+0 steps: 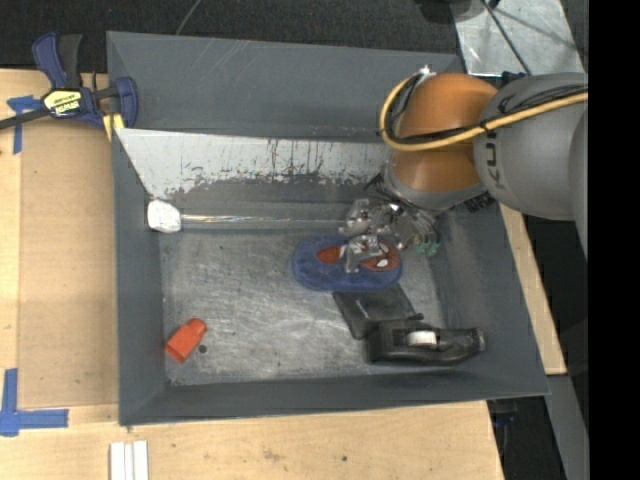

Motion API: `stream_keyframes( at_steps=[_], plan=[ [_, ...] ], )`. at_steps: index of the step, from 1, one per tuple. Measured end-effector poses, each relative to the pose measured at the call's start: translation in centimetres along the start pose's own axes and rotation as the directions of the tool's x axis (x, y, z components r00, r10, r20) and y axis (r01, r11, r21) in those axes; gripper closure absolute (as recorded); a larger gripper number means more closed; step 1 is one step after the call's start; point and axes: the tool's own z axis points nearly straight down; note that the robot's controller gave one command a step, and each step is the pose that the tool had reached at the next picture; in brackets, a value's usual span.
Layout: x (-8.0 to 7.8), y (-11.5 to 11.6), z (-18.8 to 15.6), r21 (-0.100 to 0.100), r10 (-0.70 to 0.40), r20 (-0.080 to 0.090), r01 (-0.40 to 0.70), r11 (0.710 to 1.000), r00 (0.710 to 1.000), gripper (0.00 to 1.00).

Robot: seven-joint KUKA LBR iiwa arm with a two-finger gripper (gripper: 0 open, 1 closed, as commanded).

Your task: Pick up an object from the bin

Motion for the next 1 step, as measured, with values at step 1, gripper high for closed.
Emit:
stream_keyframes(
  at_steps=[1],
  plan=[
    [-0.89, 0.24, -16.71, -0.001, 0.011, 0.004, -0.011, 1.0, 1.0, 1.0]
  ],
)
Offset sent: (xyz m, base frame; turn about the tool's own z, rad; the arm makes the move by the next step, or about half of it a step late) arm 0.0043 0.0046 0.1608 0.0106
